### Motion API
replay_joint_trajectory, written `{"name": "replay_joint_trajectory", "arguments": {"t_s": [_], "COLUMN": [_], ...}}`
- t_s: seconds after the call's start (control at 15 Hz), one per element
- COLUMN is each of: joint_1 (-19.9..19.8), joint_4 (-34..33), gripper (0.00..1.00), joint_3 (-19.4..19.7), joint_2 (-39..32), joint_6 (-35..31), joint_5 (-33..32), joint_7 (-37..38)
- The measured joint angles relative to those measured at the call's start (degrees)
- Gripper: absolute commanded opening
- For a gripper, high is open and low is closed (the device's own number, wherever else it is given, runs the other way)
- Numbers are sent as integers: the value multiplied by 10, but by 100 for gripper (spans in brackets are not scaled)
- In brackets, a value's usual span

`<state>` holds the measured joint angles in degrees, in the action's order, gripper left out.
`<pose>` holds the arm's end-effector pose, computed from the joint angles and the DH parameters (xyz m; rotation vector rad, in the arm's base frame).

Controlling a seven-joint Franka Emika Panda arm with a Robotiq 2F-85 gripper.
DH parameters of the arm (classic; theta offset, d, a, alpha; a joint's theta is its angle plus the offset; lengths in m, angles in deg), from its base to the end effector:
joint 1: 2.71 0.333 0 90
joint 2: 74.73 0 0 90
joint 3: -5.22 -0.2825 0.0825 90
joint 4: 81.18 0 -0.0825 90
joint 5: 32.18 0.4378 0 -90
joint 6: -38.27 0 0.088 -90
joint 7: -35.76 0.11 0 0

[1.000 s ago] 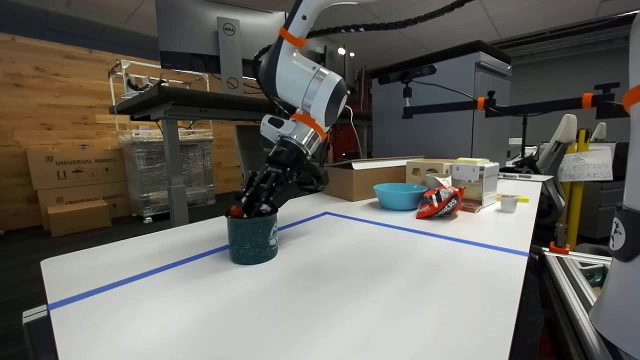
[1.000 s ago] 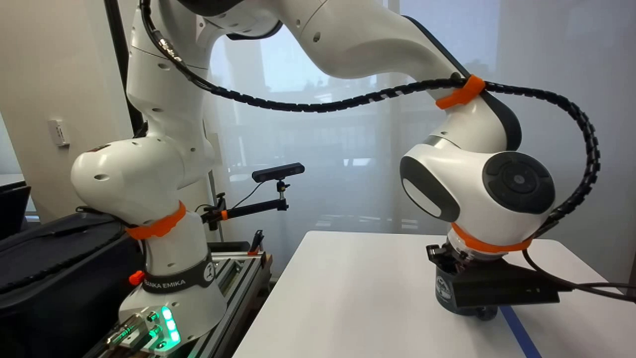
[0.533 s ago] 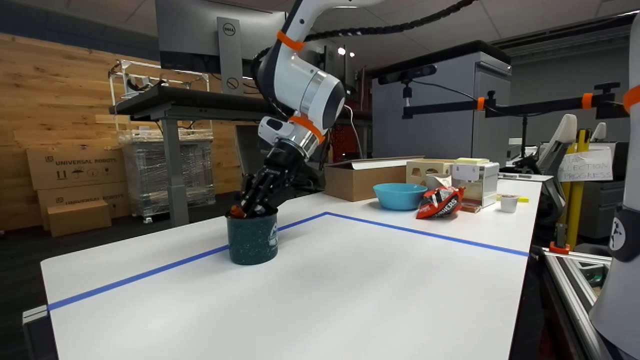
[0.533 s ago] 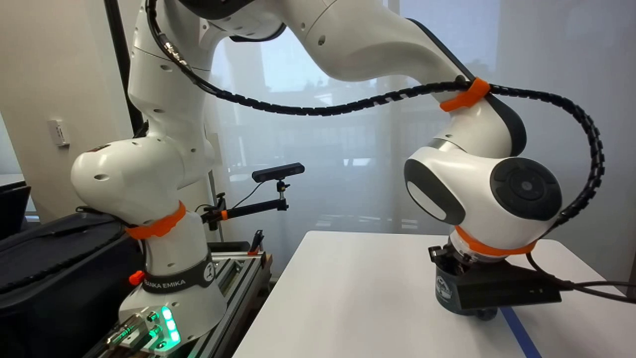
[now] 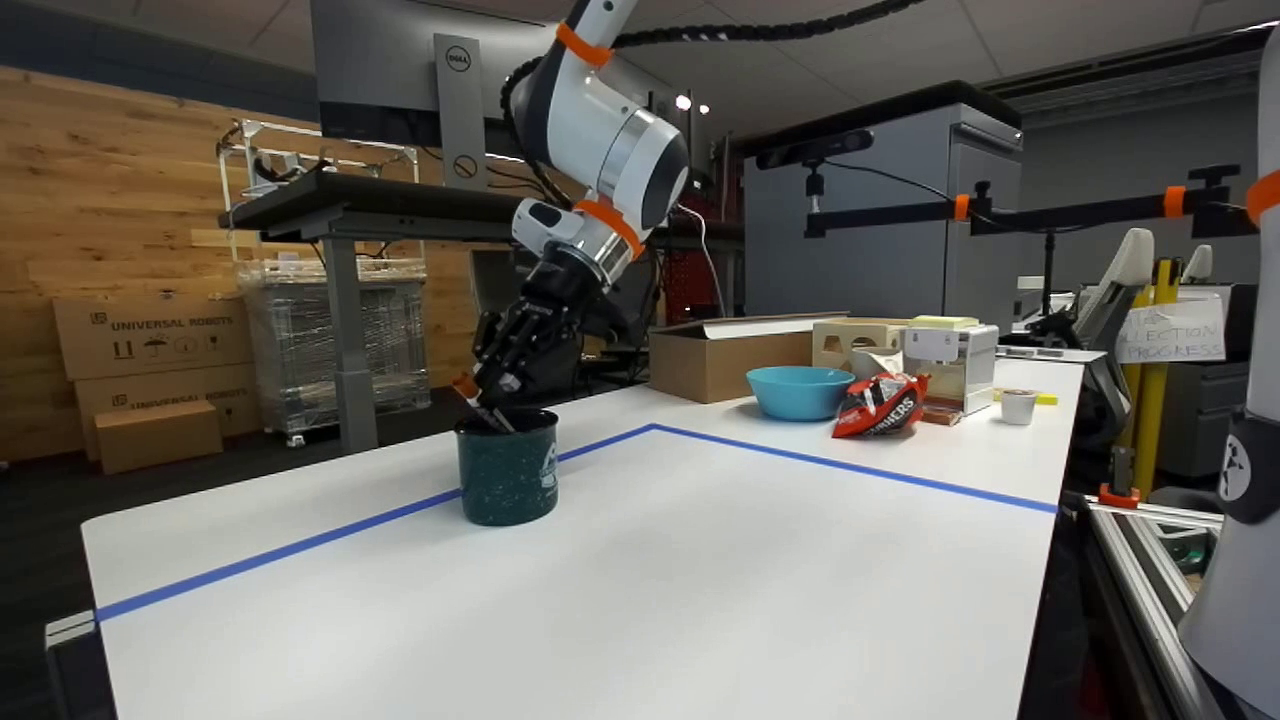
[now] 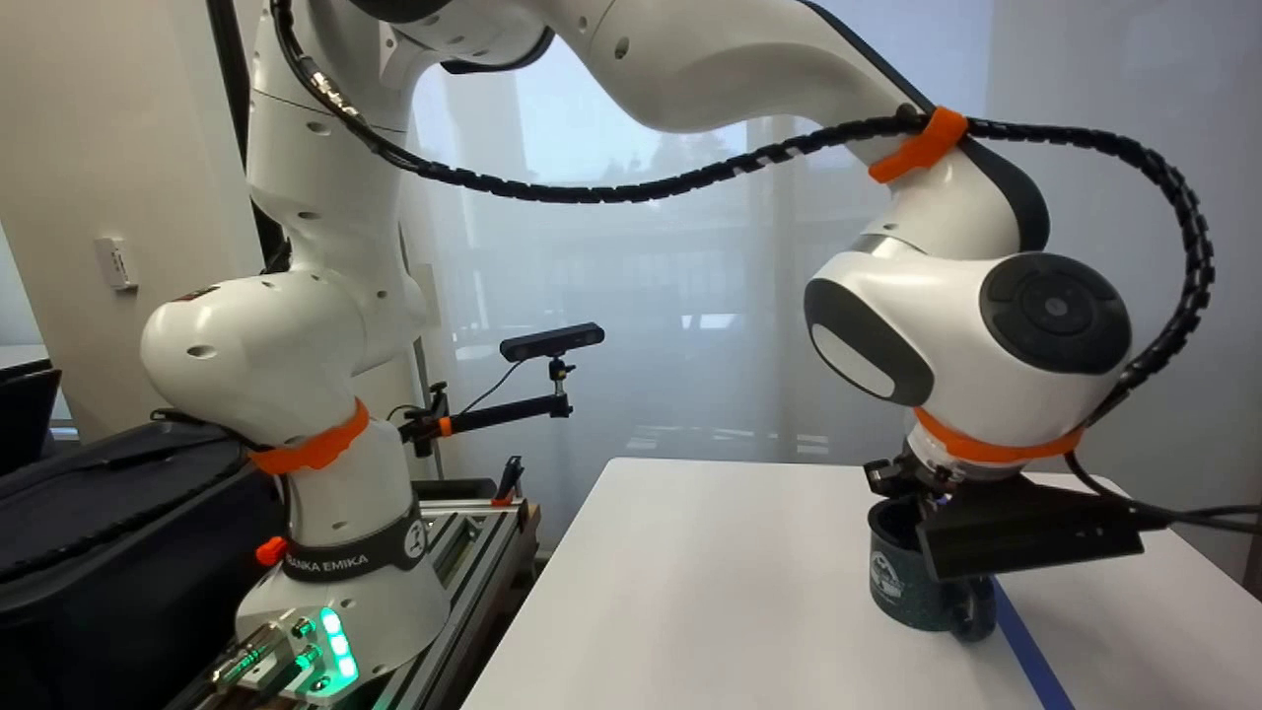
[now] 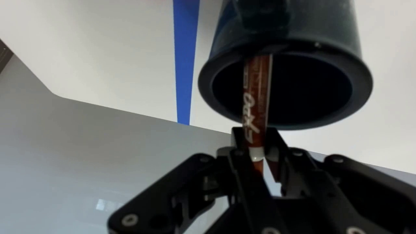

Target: Remove the marker from the cup and put it on the table inside the blue border

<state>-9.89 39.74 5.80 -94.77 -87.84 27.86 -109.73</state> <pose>0.5843 -0.0475 0.1647 -1.7721 -1.9015 -0.9142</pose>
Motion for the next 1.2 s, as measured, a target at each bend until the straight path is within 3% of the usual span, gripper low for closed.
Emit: {"name": "replay_joint_trajectory", "arguments": {"t_s": [0.6, 1.2], "joint_1": [32, 78], "joint_4": [25, 18], "gripper": [5, 5], "joint_3": [-7, -35], "joint_2": [108, 98], "joint_6": [-1, 1], "joint_5": [-12, -49], "joint_7": [34, 42]}}
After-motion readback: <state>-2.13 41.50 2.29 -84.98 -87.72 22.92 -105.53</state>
